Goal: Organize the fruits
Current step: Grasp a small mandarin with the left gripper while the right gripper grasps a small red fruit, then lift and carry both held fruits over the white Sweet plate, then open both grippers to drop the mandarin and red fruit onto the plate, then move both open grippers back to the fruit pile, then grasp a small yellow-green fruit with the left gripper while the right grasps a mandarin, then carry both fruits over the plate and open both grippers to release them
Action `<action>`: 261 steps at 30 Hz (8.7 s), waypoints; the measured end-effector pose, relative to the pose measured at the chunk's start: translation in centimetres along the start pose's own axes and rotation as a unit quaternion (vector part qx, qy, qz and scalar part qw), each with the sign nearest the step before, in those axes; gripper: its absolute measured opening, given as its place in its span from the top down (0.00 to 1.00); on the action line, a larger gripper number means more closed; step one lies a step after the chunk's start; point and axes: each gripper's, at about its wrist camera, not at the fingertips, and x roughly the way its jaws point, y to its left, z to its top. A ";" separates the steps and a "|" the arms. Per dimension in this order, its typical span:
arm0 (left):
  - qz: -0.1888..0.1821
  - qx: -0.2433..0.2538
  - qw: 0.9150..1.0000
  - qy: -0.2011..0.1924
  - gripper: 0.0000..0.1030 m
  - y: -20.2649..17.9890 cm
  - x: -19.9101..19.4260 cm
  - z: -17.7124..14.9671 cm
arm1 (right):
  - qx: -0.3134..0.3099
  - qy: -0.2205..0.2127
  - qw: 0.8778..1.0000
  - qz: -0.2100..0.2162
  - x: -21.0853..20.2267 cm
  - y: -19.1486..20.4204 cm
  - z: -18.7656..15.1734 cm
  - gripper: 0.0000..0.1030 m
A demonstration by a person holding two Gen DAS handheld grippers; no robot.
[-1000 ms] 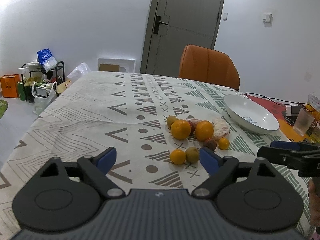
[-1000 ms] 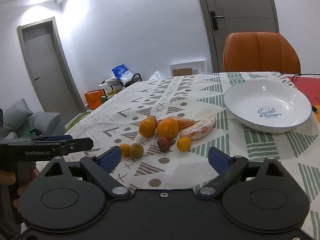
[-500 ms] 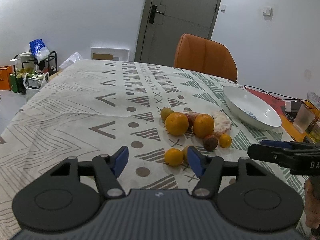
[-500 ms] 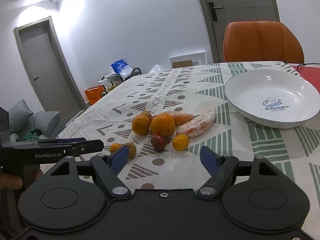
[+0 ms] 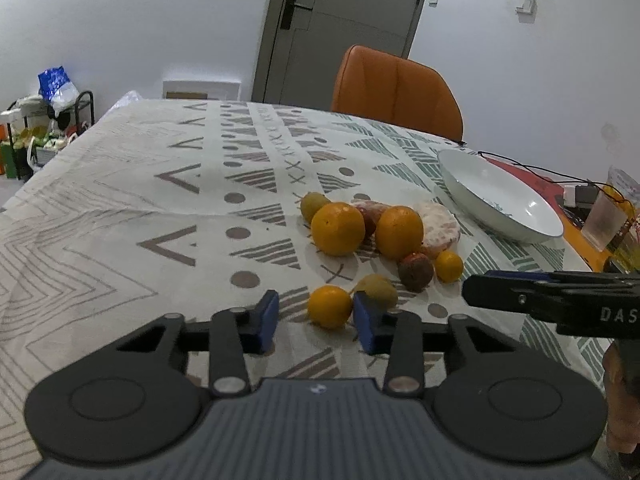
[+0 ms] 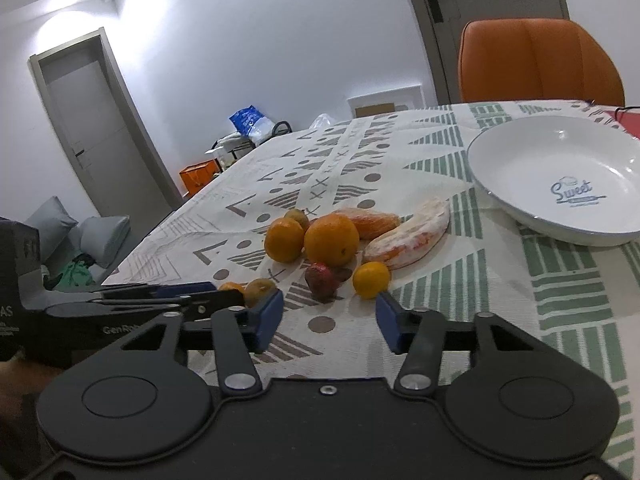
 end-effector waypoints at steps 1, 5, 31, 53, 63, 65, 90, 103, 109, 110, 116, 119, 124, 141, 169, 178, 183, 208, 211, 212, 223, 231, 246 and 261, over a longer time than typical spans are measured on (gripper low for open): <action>-0.003 0.001 1.000 0.000 0.73 0.0 0.1 0.0 | 0.000 0.002 1.000 0.001 0.2 0.0 0.0 0.56; -0.003 -0.005 1.000 -0.005 0.78 0.5 0.0 0.2 | -0.002 0.008 1.000 0.002 1.2 0.1 0.1 0.60; 0.024 -0.020 0.999 -0.021 0.78 2.1 -1.2 1.3 | -0.005 0.001 1.000 0.011 2.4 0.5 0.9 0.80; 0.000 0.037 0.999 -0.031 0.78 -4.0 0.4 3.9 | 0.031 -0.071 0.997 -0.028 -2.1 -3.9 1.6 0.80; -0.013 0.065 0.997 -0.032 0.78 -8.0 2.0 4.9 | 0.058 -0.103 0.992 -0.046 -4.2 -7.3 2.1 0.80; -0.014 0.070 0.997 -0.033 0.78 -8.7 2.3 5.1 | 0.063 -0.108 0.991 -0.049 -4.5 -8.0 2.1 0.80; -0.033 0.120 0.992 -0.020 0.78 -14.8 7.4 7.2 | 0.104 -0.148 0.979 -0.095 -5.5 -13.7 2.5 0.80; -0.059 0.120 0.991 -0.022 0.78 -17.0 9.8 8.7 | 0.112 -0.160 0.975 -0.109 -6.9 -14.0 2.7 0.71; -0.062 0.112 0.992 -0.019 0.73 -17.1 9.9 8.6 | 0.116 -0.159 0.974 -0.115 -7.3 -14.0 2.2 0.65; -0.061 0.111 0.992 -0.016 0.72 -17.0 9.8 8.6 | 0.118 -0.160 0.973 -0.115 -7.4 -14.0 2.1 0.65; -0.048 0.096 0.994 -0.025 0.44 -15.8 8.7 8.3 | 0.111 -0.169 0.972 -0.120 -7.8 -13.5 2.4 0.54; -0.050 0.089 0.994 -0.027 0.41 -15.1 8.2 8.3 | 0.106 -0.176 0.970 -0.132 -8.1 -12.8 2.8 0.45; -0.047 0.086 0.994 -0.040 0.30 -13.6 6.4 7.9 | 0.096 -0.202 0.964 -0.144 -8.7 -11.5 2.9 0.10; -0.012 0.053 0.997 -0.060 0.24 -8.9 1.5 6.5 | 0.097 -0.196 0.962 -0.163 -8.0 -9.7 2.2 0.00; 0.026 -0.009 0.999 -0.030 0.27 -3.0 -0.2 1.3 | 0.014 -0.105 0.988 -0.108 -3.0 -4.3 1.0 0.00; 0.004 -0.016 1.000 -0.009 0.73 -2.6 0.7 0.0 | -0.010 -0.074 0.993 -0.090 -1.5 -2.9 0.7 0.12; 0.008 -0.008 1.000 -0.014 0.78 -2.9 0.6 0.1 | -0.023 -0.056 0.995 -0.078 -0.6 -2.3 0.5 0.21; 0.015 -0.016 0.999 -0.045 0.78 -1.7 -0.6 1.4 | -0.036 -0.017 0.998 -0.053 2.5 -1.1 0.8 0.75; 0.014 -0.013 0.999 -0.047 0.78 -2.1 -0.5 1.6 | -0.032 -0.026 0.998 -0.050 1.7 -1.3 1.0 0.75; 0.013 -0.011 0.999 -0.049 0.78 -2.3 -0.4 1.8 | -0.032 -0.030 0.998 -0.050 1.4 -1.3 1.1 0.75; -0.006 0.016 0.998 -0.054 0.78 -5.1 0.3 2.9 | -0.010 -0.079 0.994 -0.073 -2.1 -3.8 2.0 0.75; -0.025 0.035 0.998 -0.056 0.78 -7.3 1.5 3.8 | 0.014 -0.105 0.989 -0.103 -4.0 -6.5 2.0 0.75; -0.055 0.074 0.994 -0.060 0.78 -11.9 3.7 5.6 | 0.043 -0.134 0.980 -0.140 -6.0 -10.3 2.2 0.75; -0.064 0.097 0.992 -0.056 0.78 -15.2 5.7 6.6 | 0.073 -0.157 0.973 -0.151 -7.1 -13.2 1.8 0.69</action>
